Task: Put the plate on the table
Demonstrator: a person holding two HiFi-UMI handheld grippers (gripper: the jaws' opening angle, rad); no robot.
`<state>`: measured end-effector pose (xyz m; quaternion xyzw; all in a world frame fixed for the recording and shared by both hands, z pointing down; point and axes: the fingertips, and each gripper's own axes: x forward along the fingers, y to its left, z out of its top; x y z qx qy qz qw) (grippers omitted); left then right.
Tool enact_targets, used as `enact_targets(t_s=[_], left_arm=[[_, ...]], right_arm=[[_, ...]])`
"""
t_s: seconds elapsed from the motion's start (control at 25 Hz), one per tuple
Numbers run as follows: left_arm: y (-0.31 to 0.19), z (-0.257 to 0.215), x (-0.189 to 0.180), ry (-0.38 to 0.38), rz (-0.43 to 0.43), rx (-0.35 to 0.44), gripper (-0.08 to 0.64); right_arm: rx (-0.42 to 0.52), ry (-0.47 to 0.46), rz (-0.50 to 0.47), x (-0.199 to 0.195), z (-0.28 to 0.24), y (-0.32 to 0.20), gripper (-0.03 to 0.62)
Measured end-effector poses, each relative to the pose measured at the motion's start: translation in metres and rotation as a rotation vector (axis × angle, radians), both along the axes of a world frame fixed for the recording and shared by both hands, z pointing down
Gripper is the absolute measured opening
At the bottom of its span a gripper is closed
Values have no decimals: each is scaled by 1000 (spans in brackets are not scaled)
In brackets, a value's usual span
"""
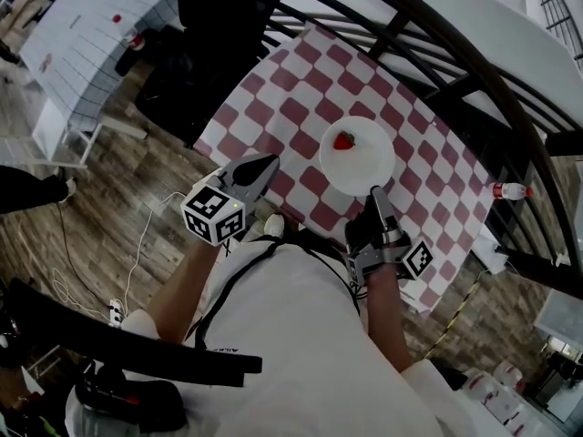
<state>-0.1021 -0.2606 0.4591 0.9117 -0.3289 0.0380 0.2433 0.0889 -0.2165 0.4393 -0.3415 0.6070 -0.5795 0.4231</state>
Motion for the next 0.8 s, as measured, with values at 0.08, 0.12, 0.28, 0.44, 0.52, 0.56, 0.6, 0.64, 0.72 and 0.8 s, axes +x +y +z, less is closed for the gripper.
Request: enact_targets(t_s=[0.08,0.12,0.28,0.44,0.52,0.56,0.6,0.64,0.72,0.8], left_arm=[[2,2,3,-8,-8,-2,6],[3,2,5,-9,-15,-5,5],[2,2,19,-7,-44,-17,6],[3,3,41,-2,-71,-24,5],[4,3,52,4,-82,-28,5],[3,4,56,4,-86,-31,5],[3,6,59,2,-91,-35,5],[2,9,62,-1,-97,-39,5],[1,16,67,-9,-111,-45,5],[0,23,71,-15,-130,-50,5]], right_arm=[[6,-3,-14,2,0,-3,20],[7,-7,-22,4,1,-4,20],[3,-6,-55,16,1,-7,20],[1,12,-96,36,5,-5,18],[1,17,-122,45,9,-6,19],[2,22,-137,49,12,-7,20],[3,27,-152,53,16,-9,20],[3,31,-167,55,21,-11,18],[5,32,-195,61,31,-15,20],[7,29,-217,65,41,-17,20]])
